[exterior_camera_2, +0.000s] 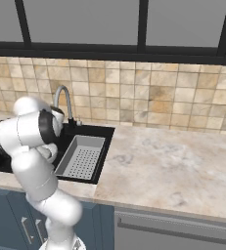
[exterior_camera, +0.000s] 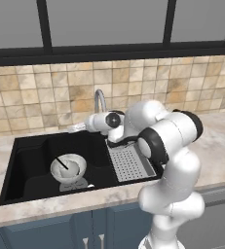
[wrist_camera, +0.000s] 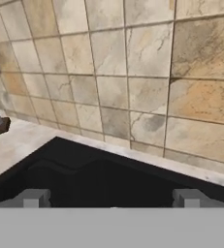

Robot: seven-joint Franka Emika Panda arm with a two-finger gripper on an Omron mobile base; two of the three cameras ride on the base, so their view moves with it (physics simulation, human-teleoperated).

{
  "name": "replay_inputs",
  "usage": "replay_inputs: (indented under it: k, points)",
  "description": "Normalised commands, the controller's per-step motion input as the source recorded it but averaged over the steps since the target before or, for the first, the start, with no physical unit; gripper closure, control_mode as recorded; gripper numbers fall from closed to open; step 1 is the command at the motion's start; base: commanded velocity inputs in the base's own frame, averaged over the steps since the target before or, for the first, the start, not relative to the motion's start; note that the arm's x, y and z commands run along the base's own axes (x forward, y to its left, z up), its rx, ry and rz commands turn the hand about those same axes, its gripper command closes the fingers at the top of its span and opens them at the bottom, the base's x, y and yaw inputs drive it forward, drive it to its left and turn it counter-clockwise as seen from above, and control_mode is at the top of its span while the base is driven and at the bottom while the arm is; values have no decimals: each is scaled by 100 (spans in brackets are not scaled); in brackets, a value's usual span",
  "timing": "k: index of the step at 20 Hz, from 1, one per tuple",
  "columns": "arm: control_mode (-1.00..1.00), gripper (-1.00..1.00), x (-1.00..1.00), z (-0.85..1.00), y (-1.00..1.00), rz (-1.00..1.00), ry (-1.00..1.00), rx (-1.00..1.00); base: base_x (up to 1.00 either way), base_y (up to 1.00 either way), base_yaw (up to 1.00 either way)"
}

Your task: Pick the kettle and bowl and place them in the sink. Then turn on the water.

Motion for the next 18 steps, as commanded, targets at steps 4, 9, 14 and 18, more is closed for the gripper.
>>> replay_inputs:
  k: [4, 9, 14, 18]
  points:
    - [-100, -100, -66, 20, -5, 0, -10, 0, 0, 0, 0]
    - [-100, -100, -68, 26, 0, 0, -11, 0, 0, 0, 0]
    - [-100, -100, -49, 22, -3, -2, -11, 0, 0, 0, 0]
    - [-100, -100, -9, 2, -33, -6, -7, 0, 0, 0, 0]
